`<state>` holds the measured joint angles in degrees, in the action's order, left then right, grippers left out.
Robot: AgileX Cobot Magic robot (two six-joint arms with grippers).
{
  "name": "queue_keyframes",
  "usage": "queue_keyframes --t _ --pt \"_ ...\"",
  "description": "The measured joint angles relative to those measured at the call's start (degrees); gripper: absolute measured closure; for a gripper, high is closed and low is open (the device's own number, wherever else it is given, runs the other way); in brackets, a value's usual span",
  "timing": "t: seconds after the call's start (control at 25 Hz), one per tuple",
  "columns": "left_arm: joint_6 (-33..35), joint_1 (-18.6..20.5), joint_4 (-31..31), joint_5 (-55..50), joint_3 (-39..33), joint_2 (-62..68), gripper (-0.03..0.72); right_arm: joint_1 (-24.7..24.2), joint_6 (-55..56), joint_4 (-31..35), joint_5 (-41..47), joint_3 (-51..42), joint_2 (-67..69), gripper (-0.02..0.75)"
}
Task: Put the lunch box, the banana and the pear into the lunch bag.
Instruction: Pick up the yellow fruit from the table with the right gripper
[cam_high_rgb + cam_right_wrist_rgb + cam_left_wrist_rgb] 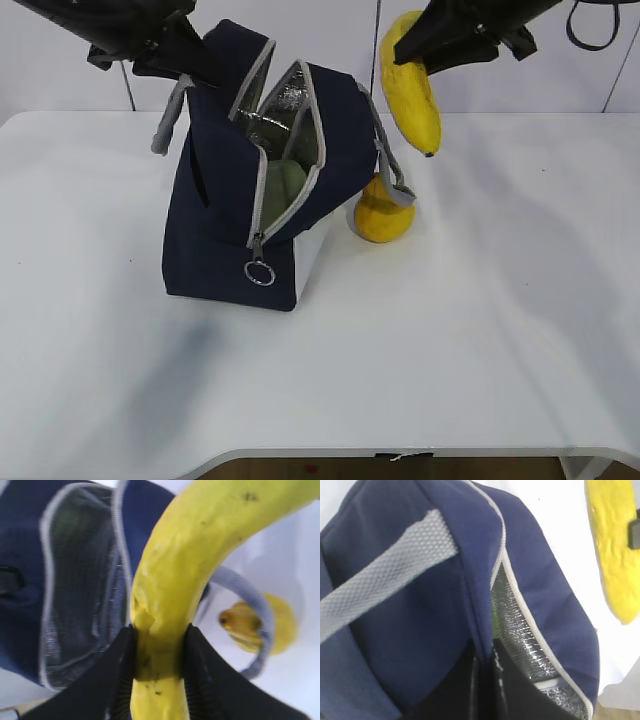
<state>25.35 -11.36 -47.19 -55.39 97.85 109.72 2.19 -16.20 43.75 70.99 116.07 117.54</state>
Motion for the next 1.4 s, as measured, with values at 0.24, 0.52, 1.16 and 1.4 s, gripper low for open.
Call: queue_keyframes --t 0.24,0.52,1.16,1.4 --pt "0.23 0.0 -0.38 0.0 0.0 0.0 0.69 3.64 -2.46 5.31 0.0 0.0 0.0 0.512" --pt "0.33 0.0 -0.84 0.0 0.0 0.0 0.69 8.13 -4.09 7.64 0.0 0.0 0.0 0.512" --pt "0.88 0.0 -1.77 -0.29 0.0 0.0 0.69 11.44 -6.18 7.96 -2.13 0.0 5.2 0.512" --pt "1.19 0.0 -2.39 -0.47 0.0 0.0 0.69 11.79 -6.82 8.19 -3.21 0.0 7.7 0.512"
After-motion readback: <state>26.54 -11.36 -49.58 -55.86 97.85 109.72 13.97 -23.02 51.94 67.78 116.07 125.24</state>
